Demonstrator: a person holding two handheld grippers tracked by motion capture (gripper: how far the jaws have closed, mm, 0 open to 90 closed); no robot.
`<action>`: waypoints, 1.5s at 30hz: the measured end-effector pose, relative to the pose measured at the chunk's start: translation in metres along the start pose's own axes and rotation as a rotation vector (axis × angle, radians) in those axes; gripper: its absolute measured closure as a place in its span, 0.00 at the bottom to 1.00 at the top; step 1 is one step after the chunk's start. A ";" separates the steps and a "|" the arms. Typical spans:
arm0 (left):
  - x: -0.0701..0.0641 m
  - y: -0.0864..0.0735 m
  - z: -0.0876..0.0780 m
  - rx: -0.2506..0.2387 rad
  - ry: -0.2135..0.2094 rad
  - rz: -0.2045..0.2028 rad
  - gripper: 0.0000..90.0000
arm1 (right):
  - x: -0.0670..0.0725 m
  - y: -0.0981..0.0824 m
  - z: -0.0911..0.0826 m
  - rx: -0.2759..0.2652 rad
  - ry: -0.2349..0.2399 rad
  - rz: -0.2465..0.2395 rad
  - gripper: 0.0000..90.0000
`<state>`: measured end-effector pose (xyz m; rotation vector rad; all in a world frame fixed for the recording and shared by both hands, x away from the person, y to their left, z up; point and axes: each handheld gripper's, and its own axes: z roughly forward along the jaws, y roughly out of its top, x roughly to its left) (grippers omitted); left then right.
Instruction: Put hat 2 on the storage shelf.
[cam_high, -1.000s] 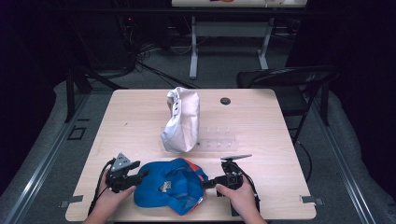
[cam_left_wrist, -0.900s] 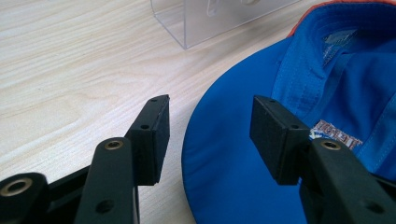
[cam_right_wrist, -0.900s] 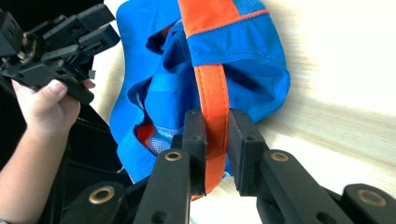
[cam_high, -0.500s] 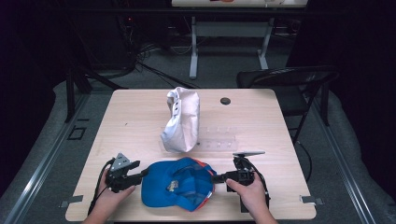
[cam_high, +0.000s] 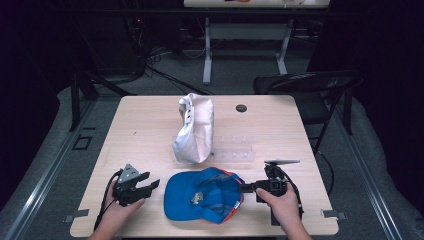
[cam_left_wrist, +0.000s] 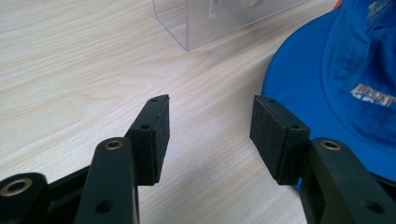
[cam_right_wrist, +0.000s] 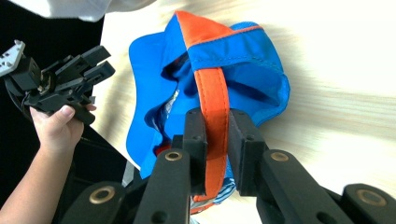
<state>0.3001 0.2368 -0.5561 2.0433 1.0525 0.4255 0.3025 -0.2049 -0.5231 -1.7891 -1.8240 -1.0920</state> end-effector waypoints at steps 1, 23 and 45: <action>0.000 0.000 0.000 0.000 0.001 -0.002 0.53 | -0.003 0.001 -0.004 0.005 0.006 -0.013 0.87; -0.001 0.000 0.001 0.001 0.000 -0.010 0.53 | -0.005 0.015 -0.067 -0.060 -0.040 0.003 0.87; -0.001 0.000 0.003 0.004 -0.005 -0.012 0.53 | 0.047 0.052 -0.091 -0.004 0.085 0.018 0.87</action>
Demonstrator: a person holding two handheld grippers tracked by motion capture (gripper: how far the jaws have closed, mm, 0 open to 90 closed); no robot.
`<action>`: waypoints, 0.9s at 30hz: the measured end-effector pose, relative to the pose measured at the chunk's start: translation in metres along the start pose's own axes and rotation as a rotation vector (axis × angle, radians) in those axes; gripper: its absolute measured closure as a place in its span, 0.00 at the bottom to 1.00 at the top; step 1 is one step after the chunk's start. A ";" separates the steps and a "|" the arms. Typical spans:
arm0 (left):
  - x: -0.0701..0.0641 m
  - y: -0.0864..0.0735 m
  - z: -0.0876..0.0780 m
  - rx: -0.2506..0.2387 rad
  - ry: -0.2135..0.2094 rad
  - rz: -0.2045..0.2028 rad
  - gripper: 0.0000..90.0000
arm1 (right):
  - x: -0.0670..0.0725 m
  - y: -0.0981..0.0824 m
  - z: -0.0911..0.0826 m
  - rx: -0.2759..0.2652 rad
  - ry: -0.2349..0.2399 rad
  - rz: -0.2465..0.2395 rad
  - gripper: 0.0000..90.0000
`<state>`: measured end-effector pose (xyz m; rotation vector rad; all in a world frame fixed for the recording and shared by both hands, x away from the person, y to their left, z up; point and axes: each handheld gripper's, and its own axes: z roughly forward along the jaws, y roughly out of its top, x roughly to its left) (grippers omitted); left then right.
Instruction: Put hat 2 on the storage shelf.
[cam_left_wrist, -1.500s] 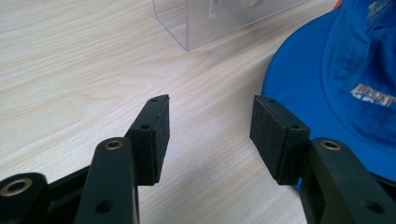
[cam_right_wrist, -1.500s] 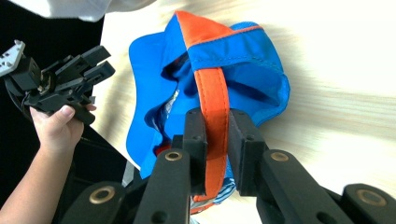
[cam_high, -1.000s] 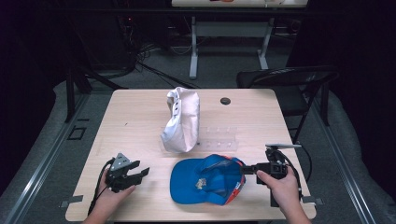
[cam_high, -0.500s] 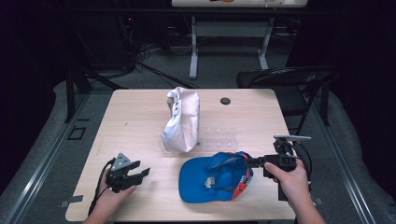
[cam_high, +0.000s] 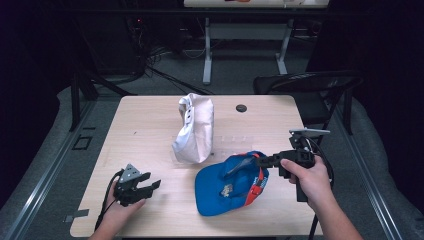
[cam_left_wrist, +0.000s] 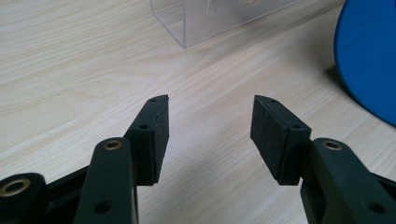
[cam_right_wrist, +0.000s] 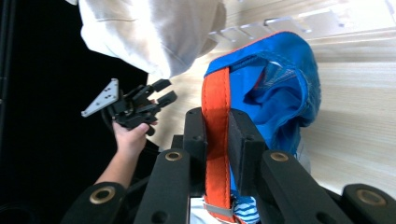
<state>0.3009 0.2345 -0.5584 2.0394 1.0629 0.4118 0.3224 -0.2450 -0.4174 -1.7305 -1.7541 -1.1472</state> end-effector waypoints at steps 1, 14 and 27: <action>0.000 0.000 0.000 0.002 -0.001 0.003 0.53 | 0.002 0.001 0.000 0.007 0.004 0.000 0.87; 0.002 0.000 -0.001 0.003 0.002 -0.005 0.53 | 0.034 0.009 -0.008 0.007 0.092 0.034 0.87; 0.003 0.000 -0.002 -0.005 0.004 -0.006 0.53 | 0.054 0.018 -0.019 -0.015 0.049 0.029 0.87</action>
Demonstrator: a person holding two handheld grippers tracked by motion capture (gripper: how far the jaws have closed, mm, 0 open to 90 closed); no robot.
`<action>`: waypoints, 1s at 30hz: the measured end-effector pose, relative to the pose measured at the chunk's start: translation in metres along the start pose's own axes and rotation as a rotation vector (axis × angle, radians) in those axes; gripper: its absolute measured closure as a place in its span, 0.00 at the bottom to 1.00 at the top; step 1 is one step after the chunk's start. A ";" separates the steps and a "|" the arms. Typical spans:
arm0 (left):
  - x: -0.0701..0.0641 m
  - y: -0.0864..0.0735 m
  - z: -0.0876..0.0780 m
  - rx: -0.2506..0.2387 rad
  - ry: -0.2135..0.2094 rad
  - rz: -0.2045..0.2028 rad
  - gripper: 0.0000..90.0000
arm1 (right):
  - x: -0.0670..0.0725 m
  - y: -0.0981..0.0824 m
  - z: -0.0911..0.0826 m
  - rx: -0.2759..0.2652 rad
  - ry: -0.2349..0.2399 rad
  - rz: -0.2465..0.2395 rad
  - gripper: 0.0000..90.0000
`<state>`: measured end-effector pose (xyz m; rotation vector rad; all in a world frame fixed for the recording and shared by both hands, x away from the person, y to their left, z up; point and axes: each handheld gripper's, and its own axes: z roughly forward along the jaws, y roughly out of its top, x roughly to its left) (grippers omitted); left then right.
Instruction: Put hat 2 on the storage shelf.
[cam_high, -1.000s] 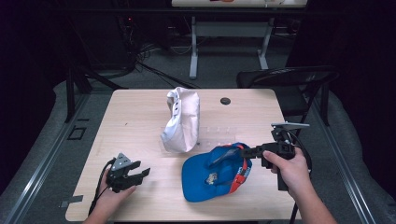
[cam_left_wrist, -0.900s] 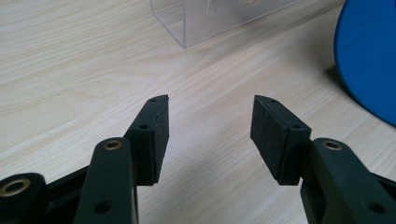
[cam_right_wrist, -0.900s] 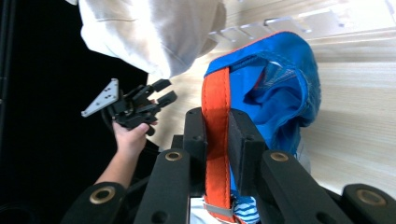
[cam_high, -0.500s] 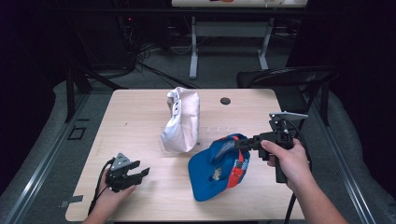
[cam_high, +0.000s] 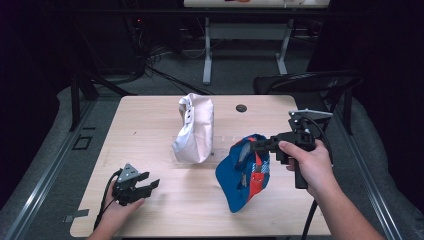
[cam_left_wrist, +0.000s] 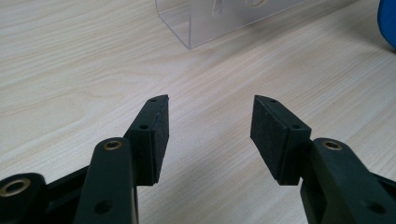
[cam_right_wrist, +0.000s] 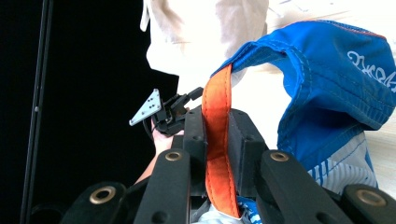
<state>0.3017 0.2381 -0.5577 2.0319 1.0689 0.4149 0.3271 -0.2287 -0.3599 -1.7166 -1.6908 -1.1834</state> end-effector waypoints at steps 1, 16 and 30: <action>0.000 0.000 0.000 0.000 0.000 0.001 0.53 | 0.000 0.001 -0.002 -0.006 0.000 0.001 0.87; 0.001 0.000 -0.002 -0.006 0.002 0.002 0.53 | 0.007 0.019 -0.025 -0.065 -0.030 0.052 0.87; 0.002 0.001 -0.002 -0.006 0.003 0.003 0.53 | 0.025 0.042 -0.036 -0.088 -0.044 0.077 0.87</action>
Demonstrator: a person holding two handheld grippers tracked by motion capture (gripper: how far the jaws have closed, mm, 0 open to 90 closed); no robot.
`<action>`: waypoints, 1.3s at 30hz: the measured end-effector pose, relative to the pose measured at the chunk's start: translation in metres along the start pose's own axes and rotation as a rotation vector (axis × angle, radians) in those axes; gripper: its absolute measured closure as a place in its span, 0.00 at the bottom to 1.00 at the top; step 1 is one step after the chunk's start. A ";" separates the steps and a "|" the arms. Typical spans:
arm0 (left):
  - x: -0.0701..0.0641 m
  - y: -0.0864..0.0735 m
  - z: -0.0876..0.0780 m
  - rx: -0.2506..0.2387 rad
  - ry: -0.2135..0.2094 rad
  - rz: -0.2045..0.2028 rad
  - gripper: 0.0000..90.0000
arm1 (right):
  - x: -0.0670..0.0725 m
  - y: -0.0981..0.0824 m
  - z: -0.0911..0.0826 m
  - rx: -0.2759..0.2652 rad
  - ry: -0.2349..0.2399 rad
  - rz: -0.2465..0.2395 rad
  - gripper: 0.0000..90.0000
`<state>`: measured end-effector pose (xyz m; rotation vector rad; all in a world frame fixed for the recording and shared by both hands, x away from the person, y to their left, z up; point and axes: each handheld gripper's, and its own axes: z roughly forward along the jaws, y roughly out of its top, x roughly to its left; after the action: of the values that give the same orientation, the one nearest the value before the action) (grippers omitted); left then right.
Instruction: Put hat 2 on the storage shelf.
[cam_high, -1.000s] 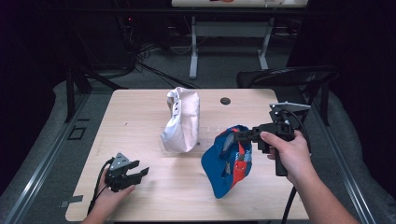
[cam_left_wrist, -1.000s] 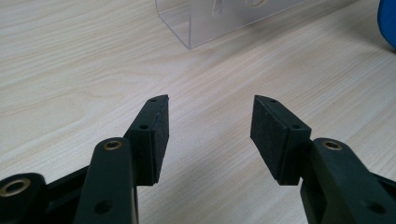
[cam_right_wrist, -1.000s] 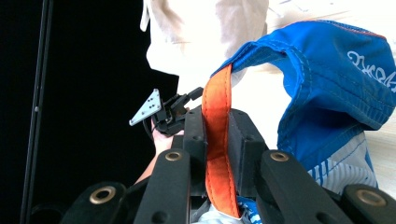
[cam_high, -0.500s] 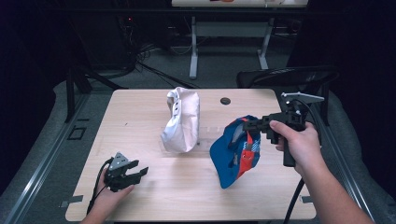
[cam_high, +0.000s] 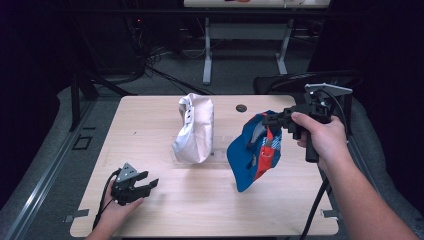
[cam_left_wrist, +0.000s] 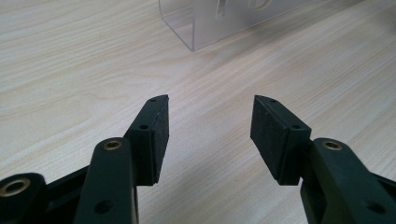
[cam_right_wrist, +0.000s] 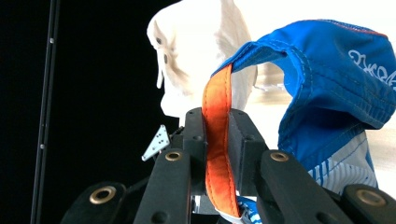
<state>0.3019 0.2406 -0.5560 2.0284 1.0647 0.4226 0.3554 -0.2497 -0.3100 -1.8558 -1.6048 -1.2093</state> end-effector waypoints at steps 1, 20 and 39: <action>0.000 0.000 0.000 -0.001 -0.001 0.000 0.53 | 0.001 0.002 -0.001 0.002 0.000 -0.009 0.87; 0.002 0.001 -0.001 0.000 -0.007 -0.002 0.53 | 0.036 0.045 -0.003 -0.061 -0.037 0.005 0.87; 0.005 0.001 -0.002 0.012 -0.009 0.007 0.53 | 0.021 0.077 0.023 -0.115 -0.086 0.090 0.87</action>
<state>0.3041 0.2449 -0.5541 2.0427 1.0575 0.4112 0.4345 -0.2400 -0.2880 -2.0549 -1.5061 -1.2206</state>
